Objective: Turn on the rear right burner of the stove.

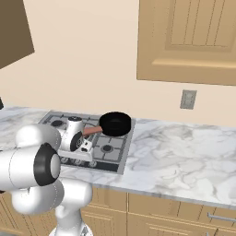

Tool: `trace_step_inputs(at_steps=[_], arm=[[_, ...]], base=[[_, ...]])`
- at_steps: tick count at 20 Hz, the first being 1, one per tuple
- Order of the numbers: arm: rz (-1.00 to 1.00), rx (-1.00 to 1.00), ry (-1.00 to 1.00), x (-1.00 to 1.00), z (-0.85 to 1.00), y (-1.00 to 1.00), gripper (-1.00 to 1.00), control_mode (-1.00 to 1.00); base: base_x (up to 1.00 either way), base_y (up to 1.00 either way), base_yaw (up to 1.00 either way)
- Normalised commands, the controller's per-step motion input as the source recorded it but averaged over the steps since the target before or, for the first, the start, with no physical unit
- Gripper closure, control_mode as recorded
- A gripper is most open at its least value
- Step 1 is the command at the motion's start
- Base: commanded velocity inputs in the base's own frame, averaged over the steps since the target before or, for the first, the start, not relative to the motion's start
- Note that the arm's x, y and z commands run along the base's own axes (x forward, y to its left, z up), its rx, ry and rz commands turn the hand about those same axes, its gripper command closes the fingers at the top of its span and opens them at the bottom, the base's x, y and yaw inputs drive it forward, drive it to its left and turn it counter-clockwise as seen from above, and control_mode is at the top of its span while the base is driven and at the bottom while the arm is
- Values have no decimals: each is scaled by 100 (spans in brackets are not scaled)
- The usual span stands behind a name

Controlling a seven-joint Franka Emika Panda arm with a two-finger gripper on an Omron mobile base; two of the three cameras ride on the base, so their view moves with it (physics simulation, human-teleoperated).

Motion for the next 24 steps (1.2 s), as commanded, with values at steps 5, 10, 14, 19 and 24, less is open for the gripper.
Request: trace_step_inputs(at_steps=[5,10,14,19,24], arm=[[12,-1,-2,-3,-15,0,100,-100],[41,0,-1,0,-14,0,100,-100],[49,0,0,0,-20,0,100,-100],[60,0,-2,0,-27,0,100,-100],[63,0,-8,0,-34,0,100,-100]], base=[[0,0,0],[0,0,0],[0,0,0],[0,0,0],[0,0,0]])
